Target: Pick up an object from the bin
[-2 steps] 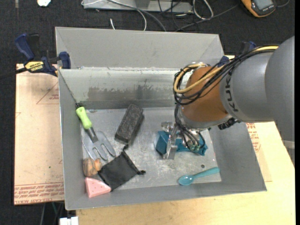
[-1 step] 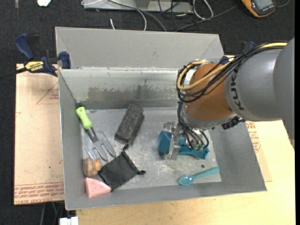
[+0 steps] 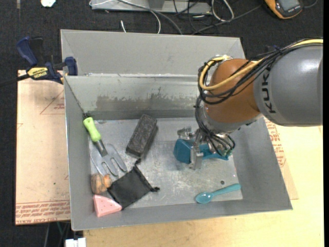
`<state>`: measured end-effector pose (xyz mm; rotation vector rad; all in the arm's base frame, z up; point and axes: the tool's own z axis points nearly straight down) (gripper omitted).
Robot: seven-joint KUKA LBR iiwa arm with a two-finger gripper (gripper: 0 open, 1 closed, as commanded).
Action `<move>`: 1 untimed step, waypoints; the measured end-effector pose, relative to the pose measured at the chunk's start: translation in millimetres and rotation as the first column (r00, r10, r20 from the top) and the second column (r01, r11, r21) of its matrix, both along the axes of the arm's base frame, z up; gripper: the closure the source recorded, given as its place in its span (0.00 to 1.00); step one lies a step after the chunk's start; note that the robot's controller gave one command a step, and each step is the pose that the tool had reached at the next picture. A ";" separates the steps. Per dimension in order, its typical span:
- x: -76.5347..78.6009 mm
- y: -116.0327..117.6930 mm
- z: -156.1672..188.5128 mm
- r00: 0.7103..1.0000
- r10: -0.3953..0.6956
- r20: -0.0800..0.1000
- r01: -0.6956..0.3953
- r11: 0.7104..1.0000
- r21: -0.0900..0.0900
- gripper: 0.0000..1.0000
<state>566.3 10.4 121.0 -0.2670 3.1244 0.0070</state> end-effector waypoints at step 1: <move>-6.4 -2.8 55.6 1.000 0.025 -0.007 -0.025 1.000 0.002 1.00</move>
Offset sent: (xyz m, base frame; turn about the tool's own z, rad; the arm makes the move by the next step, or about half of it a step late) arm -0.0042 0.0105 0.1459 -0.0549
